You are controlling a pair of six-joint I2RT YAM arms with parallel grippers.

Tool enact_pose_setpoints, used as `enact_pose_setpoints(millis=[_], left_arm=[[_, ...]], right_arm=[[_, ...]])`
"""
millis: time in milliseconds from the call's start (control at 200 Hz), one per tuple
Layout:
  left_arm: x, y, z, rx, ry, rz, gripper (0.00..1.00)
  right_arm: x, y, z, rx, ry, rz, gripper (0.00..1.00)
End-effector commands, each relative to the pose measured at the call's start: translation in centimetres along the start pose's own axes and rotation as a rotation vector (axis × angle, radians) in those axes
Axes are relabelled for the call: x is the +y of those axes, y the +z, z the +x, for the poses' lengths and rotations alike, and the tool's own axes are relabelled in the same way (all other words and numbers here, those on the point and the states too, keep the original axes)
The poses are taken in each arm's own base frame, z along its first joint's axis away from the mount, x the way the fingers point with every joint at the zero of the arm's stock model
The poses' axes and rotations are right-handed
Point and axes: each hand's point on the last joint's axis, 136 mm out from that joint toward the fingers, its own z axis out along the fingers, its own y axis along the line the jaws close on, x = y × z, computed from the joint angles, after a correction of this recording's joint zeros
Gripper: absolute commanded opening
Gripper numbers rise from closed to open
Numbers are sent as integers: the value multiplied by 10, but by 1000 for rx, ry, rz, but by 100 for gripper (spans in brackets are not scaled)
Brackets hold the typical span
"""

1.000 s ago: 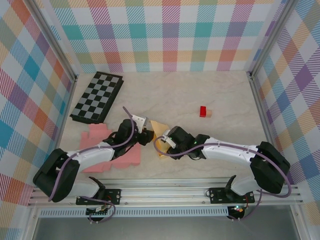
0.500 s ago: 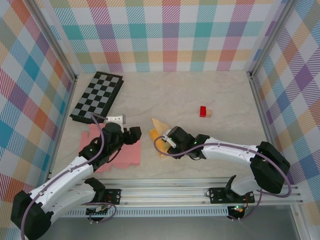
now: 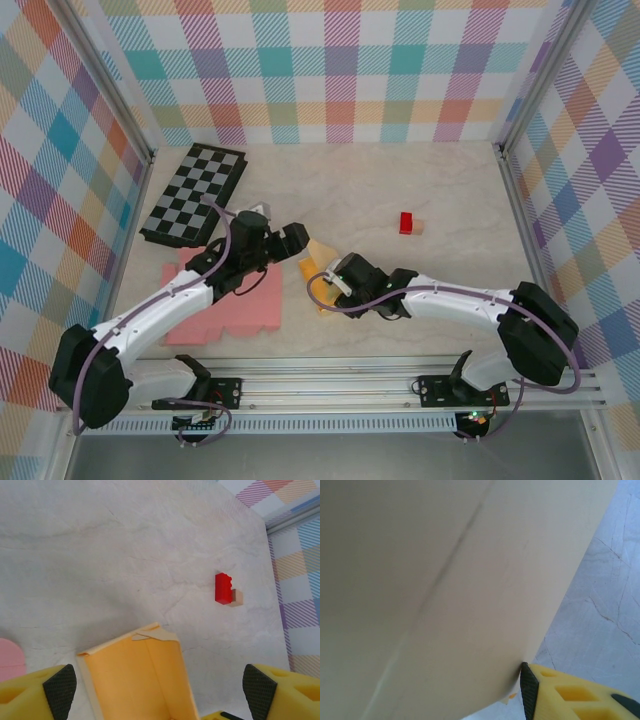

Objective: Fold the paper box

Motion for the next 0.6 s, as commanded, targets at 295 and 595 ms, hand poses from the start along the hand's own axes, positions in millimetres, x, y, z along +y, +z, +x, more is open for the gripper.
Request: enact_pose_setpoints(millis=[295, 595], left_arm=[[21, 28, 43, 177, -13, -73, 87], [71, 32, 74, 224, -6, -204, 85]], right_arm=[[1, 4, -5, -16, 5, 8, 49], [-2, -7, -14, -38, 56, 13, 52]])
